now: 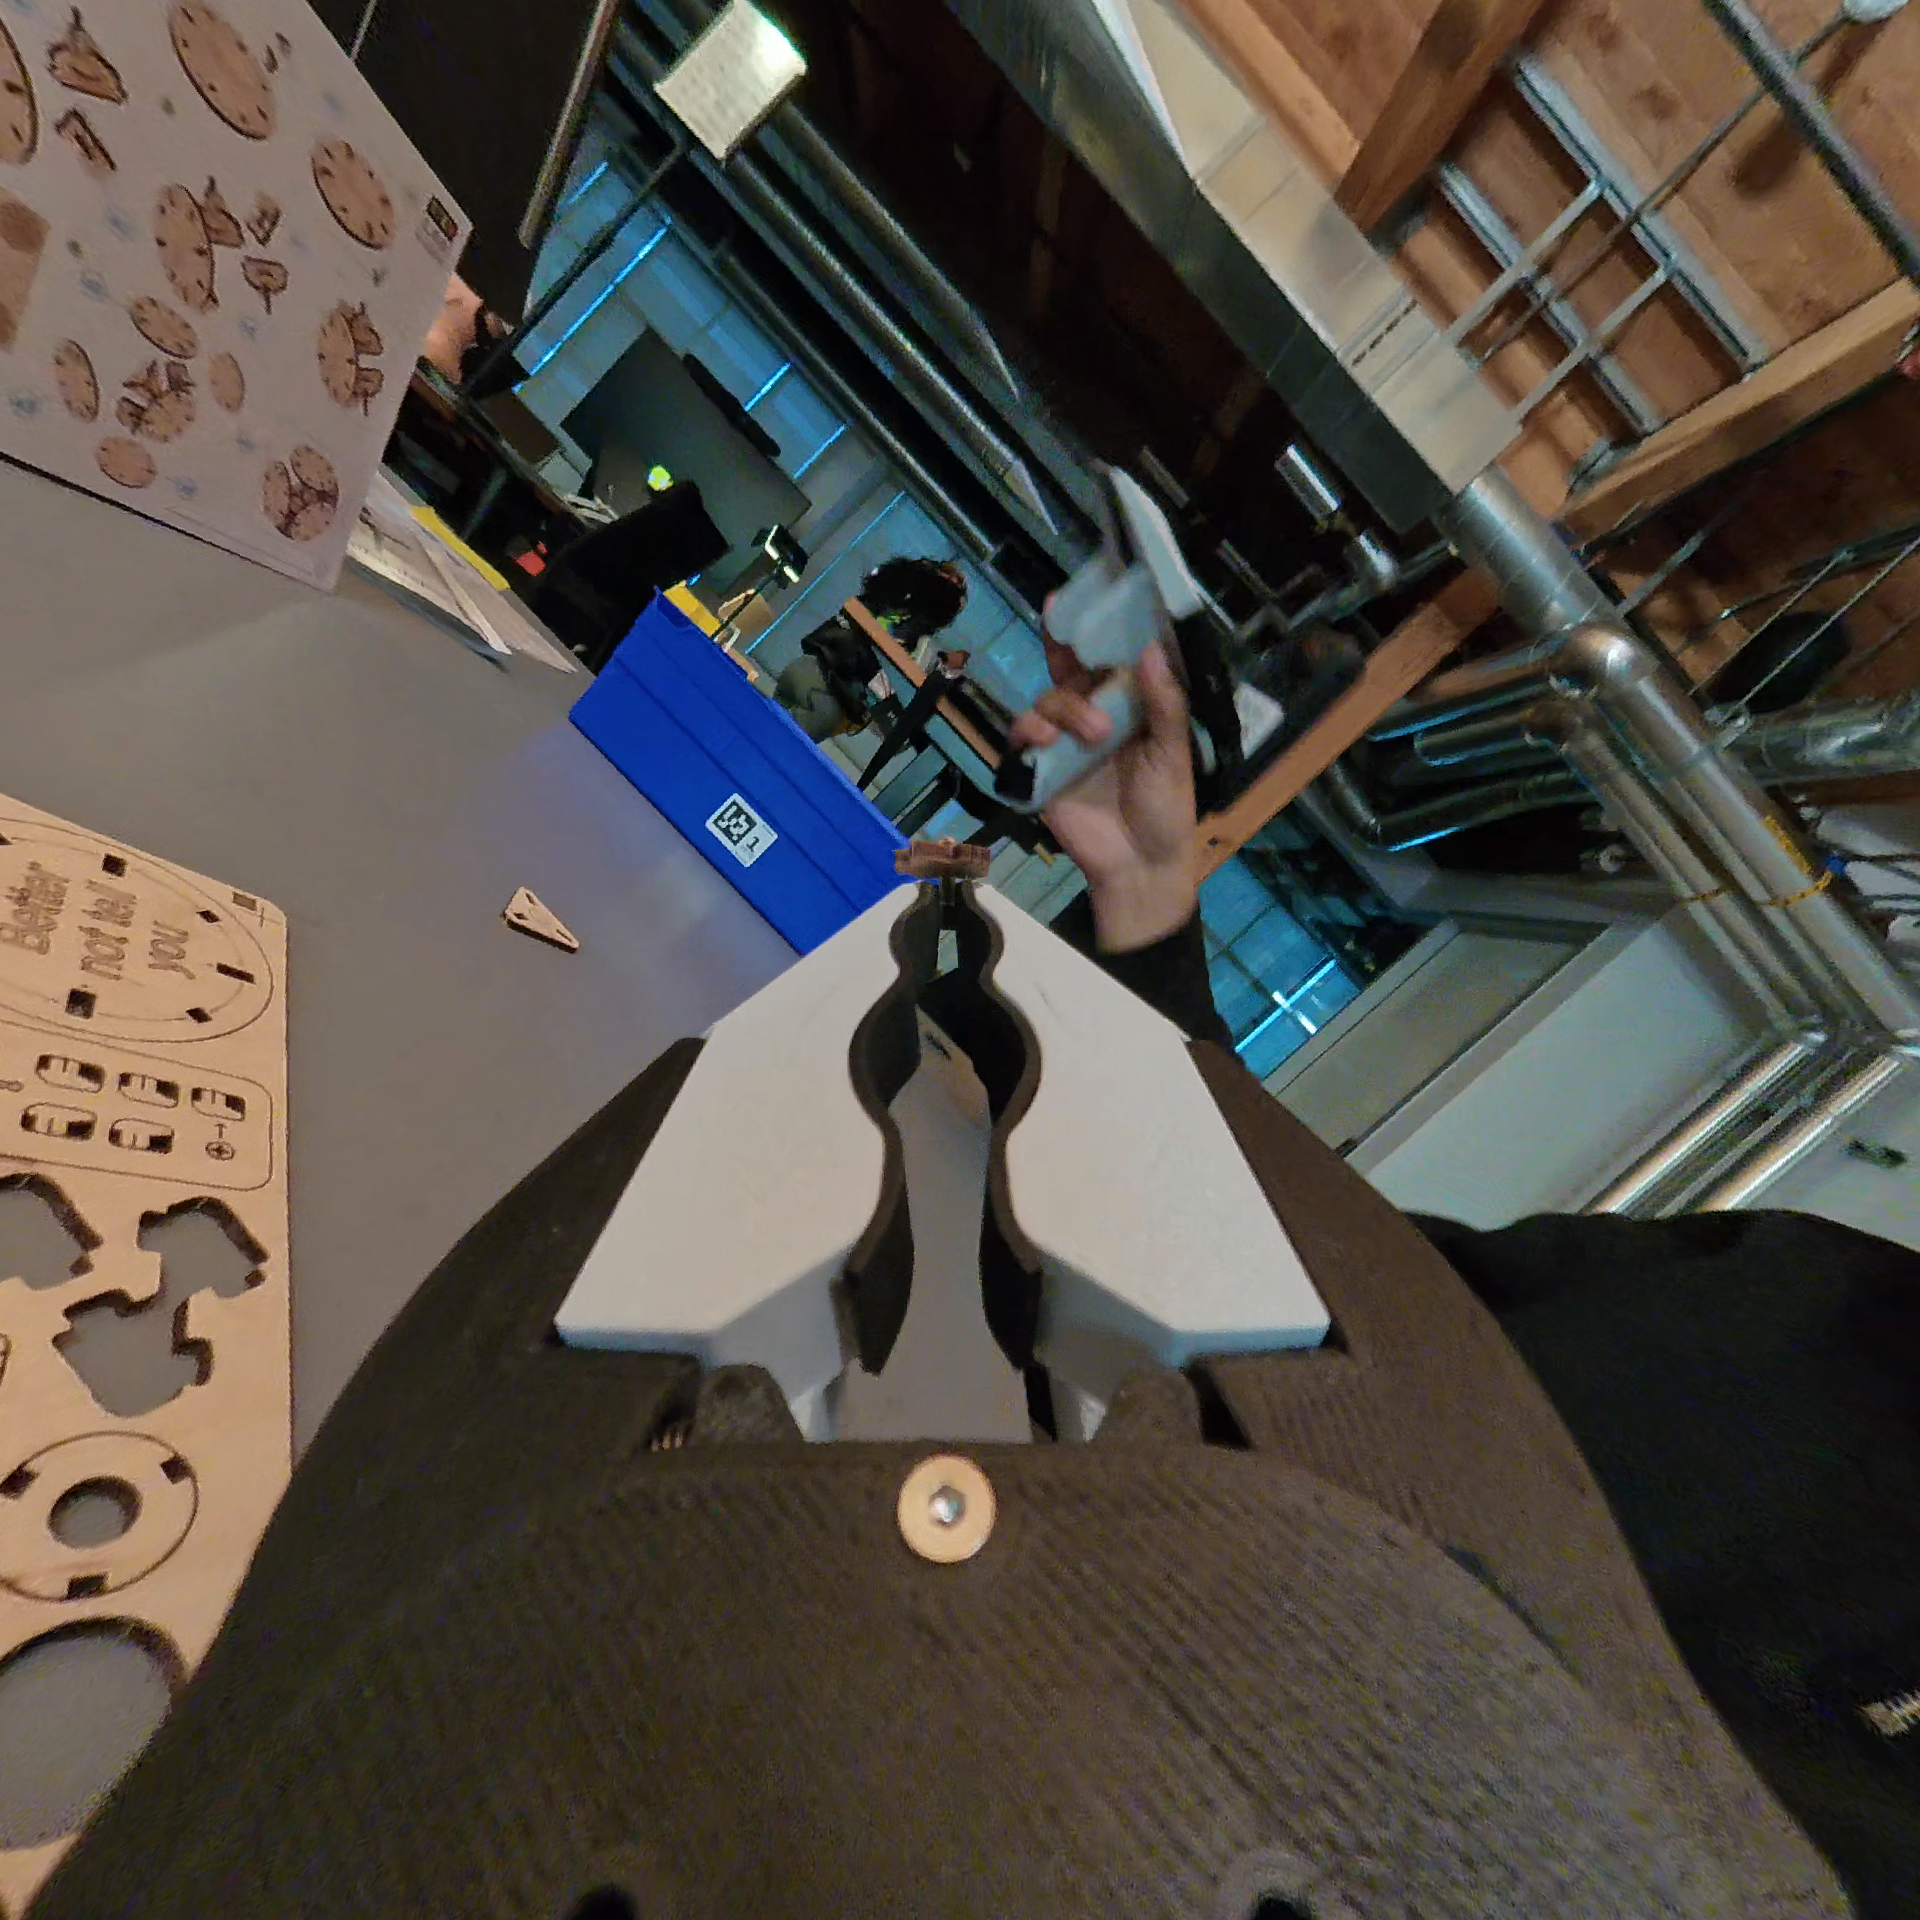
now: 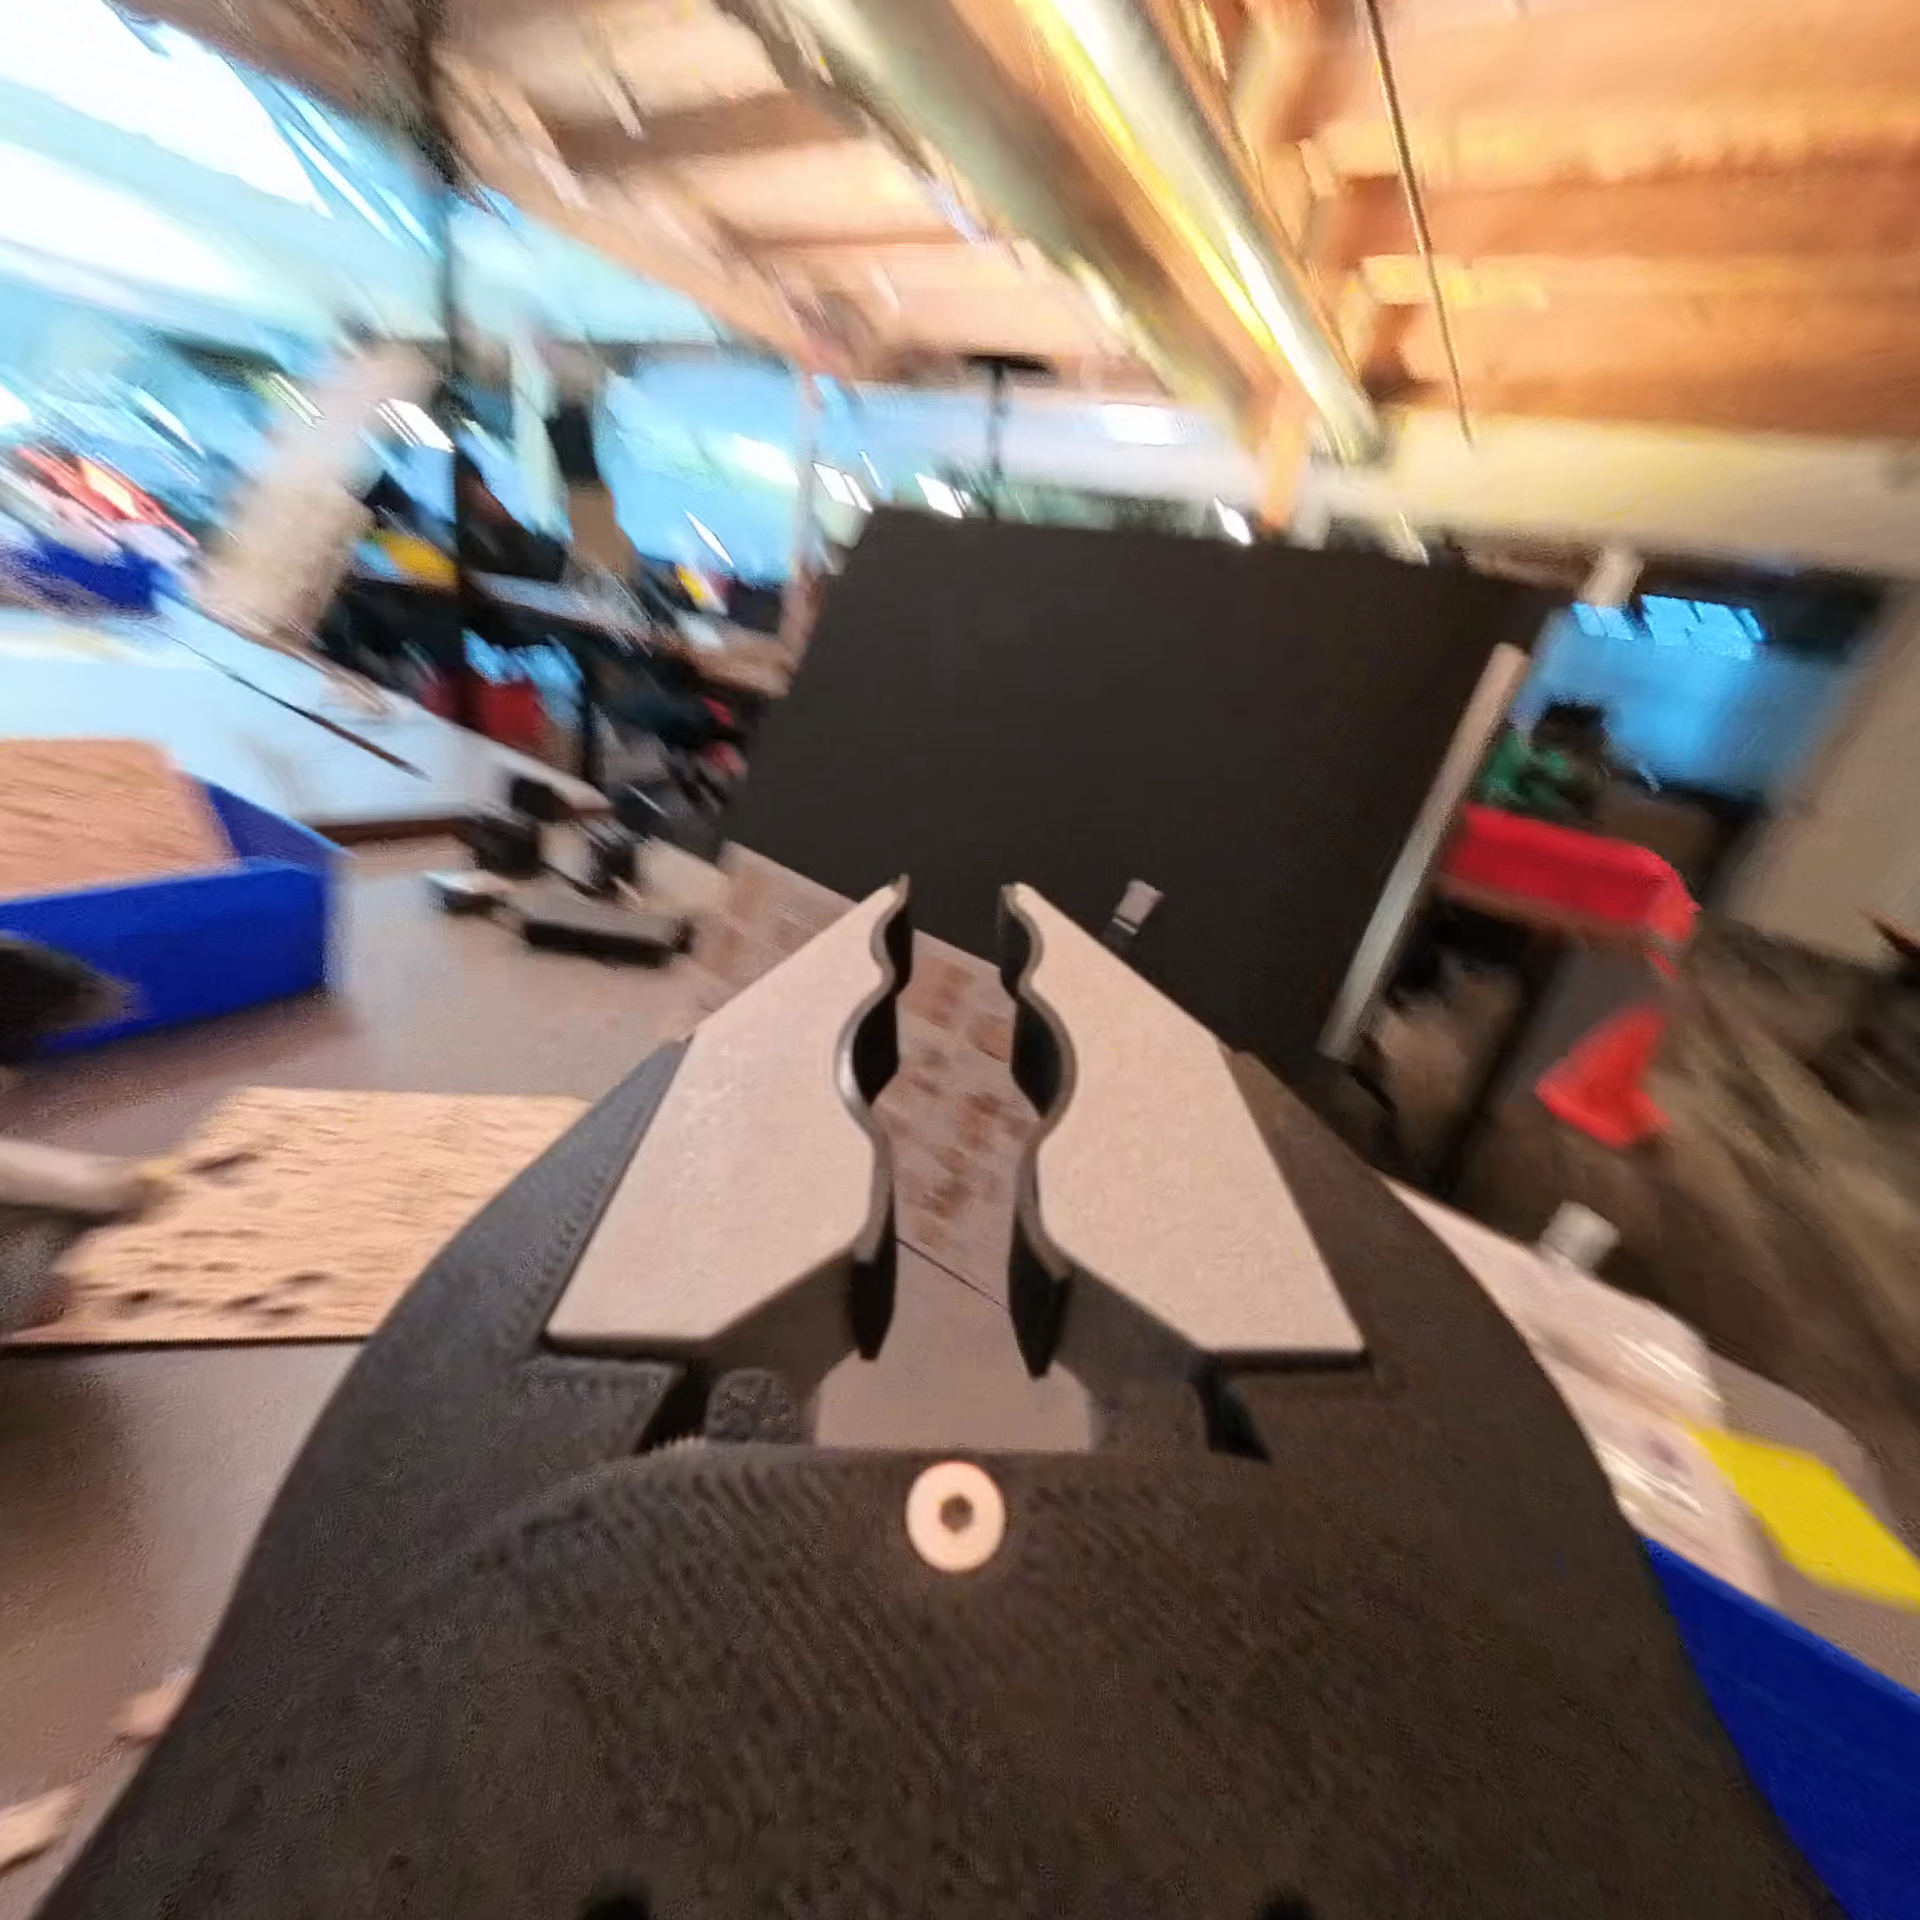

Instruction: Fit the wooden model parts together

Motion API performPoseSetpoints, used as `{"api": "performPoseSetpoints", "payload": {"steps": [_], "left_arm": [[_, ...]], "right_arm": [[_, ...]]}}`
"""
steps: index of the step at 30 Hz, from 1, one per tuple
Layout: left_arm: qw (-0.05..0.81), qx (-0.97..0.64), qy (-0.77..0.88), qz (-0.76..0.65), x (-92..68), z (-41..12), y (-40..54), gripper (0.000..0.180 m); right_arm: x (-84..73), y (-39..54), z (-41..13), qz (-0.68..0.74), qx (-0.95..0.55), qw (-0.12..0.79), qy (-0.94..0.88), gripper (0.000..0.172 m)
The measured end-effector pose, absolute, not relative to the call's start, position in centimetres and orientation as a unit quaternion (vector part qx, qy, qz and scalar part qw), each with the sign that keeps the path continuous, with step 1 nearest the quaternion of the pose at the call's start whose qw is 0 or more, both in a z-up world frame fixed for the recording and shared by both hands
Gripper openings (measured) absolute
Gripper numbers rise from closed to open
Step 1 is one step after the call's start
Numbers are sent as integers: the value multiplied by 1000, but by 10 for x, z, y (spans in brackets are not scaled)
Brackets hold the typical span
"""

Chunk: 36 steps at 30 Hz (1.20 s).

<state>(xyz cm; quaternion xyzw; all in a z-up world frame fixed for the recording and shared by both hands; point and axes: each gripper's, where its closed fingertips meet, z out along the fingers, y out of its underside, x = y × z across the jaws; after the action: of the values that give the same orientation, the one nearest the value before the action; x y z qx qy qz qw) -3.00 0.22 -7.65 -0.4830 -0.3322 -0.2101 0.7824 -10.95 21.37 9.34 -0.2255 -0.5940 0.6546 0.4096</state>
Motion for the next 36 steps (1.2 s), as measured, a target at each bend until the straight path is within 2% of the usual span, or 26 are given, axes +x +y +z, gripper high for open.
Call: {"api": "performPoseSetpoints", "payload": {"steps": [2,3,5,7,11,15,21,23,28,32,36], "left_arm": [[779,-499,-329,-192,-30,-78,4,0],[777,-504,-331,-181,-31,-79,4,0],[777,-506,-336,-165,-35,-79,3,0],[778,-498,-342,-173,-41,-78,4,0],[759,-489,-368,-222,-69,-79,16,0],[728,-475,-406,-281,-116,-84,23,0],[719,-530,-342,-293,-134,-85,40,0],[725,-530,-319,-302,-126,-83,43,0],[752,-532,-250,-297,-97,-63,40,0],[764,-552,-203,-265,-84,-54,43,0],[763,-606,-141,-174,-65,-50,52,0]], "right_arm": [[-59,199,79,725,-178,410,-523,0],[-46,195,68,757,-175,393,-493,0],[-45,184,36,797,-212,301,-479,0],[-57,171,10,803,-227,246,-493,0],[-97,132,-25,744,-211,217,-595,0],[-138,85,-65,665,-178,183,-702,10],[-143,83,-82,723,-228,71,-648,18],[-138,98,-69,757,-231,69,-607,9],[-120,107,-35,807,-191,65,-555,13],[-93,88,-34,791,-97,133,-589,13],[-58,67,-33,773,-5,177,-609,12]]}}
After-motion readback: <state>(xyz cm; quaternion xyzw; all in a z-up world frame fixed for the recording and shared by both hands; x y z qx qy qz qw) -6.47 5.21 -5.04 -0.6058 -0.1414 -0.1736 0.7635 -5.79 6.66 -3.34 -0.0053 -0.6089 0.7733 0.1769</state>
